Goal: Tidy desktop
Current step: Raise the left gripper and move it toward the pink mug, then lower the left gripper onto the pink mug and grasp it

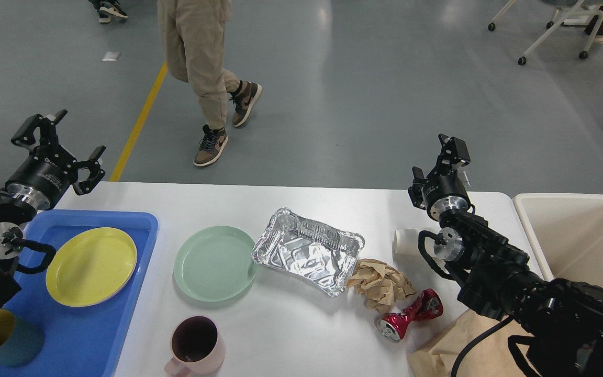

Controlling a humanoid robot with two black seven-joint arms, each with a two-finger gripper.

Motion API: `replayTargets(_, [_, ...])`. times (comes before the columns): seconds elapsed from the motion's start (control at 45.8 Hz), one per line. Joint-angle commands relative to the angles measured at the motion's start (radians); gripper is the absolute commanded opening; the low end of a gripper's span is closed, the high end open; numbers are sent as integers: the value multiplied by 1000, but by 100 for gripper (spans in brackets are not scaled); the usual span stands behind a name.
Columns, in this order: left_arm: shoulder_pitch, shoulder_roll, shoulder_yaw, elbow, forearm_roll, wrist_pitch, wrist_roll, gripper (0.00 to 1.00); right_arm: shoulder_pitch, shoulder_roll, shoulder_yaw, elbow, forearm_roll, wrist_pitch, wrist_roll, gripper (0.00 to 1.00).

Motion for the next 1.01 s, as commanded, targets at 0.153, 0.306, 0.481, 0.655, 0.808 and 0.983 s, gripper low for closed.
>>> replayTargets(0.153, [-134, 55, 503, 1, 4, 1, 0, 96, 0, 0, 0, 0, 0, 0, 0, 100])
replayTargets(0.306, [-231, 63, 674, 2, 6, -2, 0, 96, 0, 0, 0, 0, 0, 0, 0, 100])
replayTargets(0.481, [-299, 59, 959, 1, 73, -11, 0, 96, 0, 0, 0, 0, 0, 0, 0, 100])
replayTargets(0.655, [-352, 36, 1214, -1, 245, -46, -6, 96, 0, 0, 0, 0, 0, 0, 0, 100])
replayTargets(0.808, [-409, 0, 1266, -2, 331, -258, -2, 96, -1, 0, 0, 0, 0, 0, 0, 100])
replayTargets(0.983, [-524, -20, 1612, -106, 328, -258, -3, 96, 0, 0, 0, 0, 0, 0, 0, 100])
